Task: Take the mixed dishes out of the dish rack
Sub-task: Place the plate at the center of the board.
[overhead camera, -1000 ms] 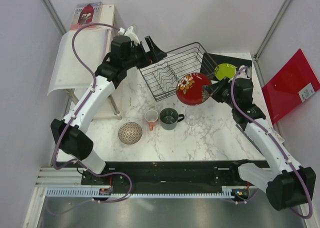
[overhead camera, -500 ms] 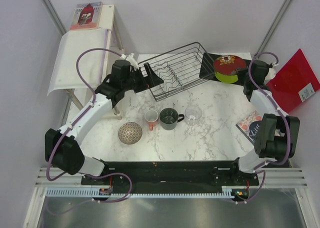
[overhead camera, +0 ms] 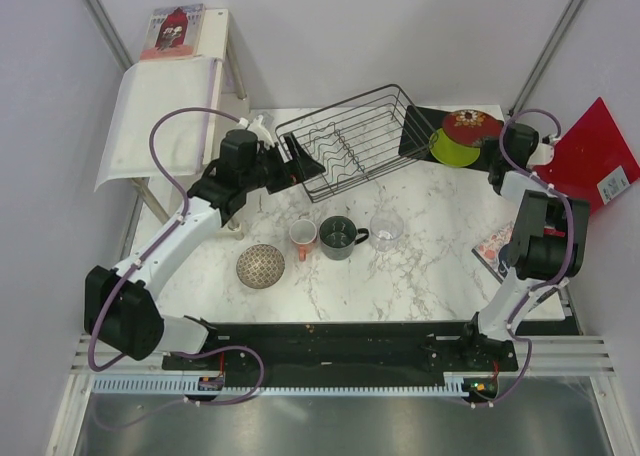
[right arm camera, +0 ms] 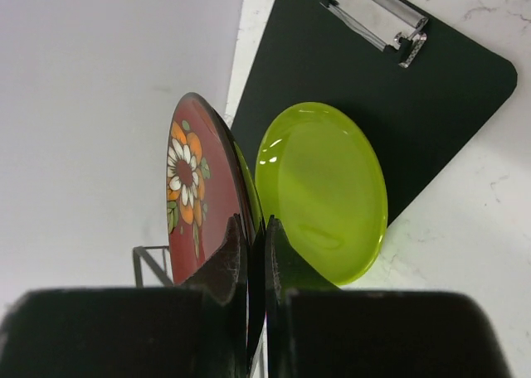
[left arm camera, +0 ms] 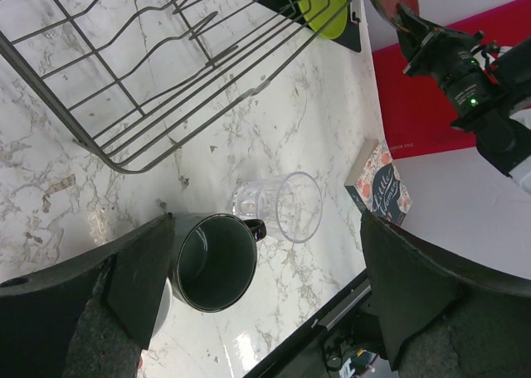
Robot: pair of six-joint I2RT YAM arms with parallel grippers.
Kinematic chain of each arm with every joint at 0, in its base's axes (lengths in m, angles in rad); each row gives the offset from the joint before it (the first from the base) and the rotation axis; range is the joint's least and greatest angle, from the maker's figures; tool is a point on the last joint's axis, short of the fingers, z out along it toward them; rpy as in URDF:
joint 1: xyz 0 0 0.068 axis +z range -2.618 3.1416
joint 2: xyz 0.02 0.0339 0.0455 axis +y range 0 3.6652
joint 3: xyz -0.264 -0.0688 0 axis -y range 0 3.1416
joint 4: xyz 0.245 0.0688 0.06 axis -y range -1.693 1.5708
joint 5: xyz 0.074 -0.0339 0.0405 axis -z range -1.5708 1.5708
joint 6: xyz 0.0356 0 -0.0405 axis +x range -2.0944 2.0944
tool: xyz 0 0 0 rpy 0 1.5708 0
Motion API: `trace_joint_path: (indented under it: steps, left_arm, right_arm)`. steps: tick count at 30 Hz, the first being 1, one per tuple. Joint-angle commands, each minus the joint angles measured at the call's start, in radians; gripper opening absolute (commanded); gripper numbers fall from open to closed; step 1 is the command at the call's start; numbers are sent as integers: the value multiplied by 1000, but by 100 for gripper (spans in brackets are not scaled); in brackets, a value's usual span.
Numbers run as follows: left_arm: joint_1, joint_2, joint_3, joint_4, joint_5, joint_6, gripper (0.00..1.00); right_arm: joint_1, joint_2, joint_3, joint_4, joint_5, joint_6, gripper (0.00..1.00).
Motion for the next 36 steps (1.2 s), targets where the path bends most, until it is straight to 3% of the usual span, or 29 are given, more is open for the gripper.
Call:
trace_joint_path:
  steps: [1, 9, 20, 22, 23, 29, 32, 36]
  left_arm:
    - [-6, 9, -19, 66, -9, -58, 98]
    - [-15, 21, -80, 141, -7, -60, 96]
    - [-20, 47, -80, 131, -21, -71, 96]
    - [-20, 56, -72, 122, -19, -75, 95]
    - [-21, 60, -69, 108, -18, -78, 95]
    - [-23, 67, -56, 102, -13, -80, 95]
    - [-24, 61, -56, 95, -21, -78, 95]
    - [-29, 58, -54, 80, -25, -78, 95]
  right_arm:
    - [8, 62, 69, 159, -21, 5, 0]
    - [9, 172, 84, 222, -67, -18, 0]
    - [12, 261, 145, 184, -92, -78, 1]
    - [12, 267, 168, 147, -95, -104, 11]
    - [12, 270, 178, 142, -95, -107, 26]
    - [17, 252, 193, 84, -84, -113, 67]
    - [19, 235, 196, 21, -69, -112, 77]
    - [19, 197, 153, -40, -47, -89, 82]
